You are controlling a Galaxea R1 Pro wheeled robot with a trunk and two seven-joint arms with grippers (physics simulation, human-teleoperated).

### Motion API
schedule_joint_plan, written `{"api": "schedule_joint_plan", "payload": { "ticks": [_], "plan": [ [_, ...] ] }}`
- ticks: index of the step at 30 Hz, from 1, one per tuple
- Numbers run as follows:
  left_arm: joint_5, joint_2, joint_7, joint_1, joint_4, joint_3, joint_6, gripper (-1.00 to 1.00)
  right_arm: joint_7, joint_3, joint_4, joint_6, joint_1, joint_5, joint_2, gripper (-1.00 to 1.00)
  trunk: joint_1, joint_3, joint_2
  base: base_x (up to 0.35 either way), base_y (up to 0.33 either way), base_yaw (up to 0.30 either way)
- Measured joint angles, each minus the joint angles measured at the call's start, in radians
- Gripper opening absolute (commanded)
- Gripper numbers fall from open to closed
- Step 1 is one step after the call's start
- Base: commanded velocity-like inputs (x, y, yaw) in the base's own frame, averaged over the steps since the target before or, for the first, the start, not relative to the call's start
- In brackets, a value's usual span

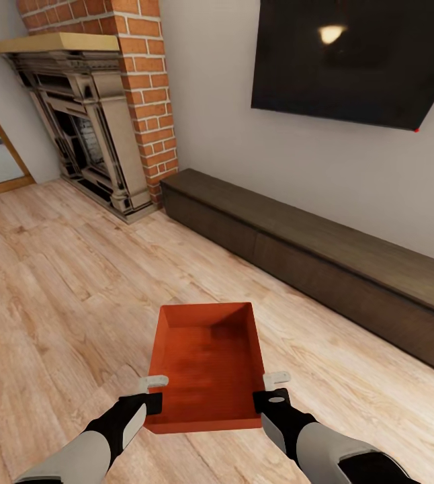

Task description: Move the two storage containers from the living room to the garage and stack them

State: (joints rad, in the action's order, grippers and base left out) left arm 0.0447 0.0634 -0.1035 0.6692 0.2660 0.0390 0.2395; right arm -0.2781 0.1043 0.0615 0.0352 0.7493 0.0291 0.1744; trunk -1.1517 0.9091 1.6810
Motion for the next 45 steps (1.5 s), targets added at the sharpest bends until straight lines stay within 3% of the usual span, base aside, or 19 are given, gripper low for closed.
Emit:
{"api": "schedule_joint_plan", "payload": {
  "ticks": [45],
  "plan": [
    [0.000,0.000,0.000,0.000,0.001,-0.001,-0.001,-1.00,0.000,0.001,-0.001,-0.004,0.000,-0.002,0.000,-1.00,0.173,-0.141,-0.315,0.000,0.000,0.000]
  ]
}}
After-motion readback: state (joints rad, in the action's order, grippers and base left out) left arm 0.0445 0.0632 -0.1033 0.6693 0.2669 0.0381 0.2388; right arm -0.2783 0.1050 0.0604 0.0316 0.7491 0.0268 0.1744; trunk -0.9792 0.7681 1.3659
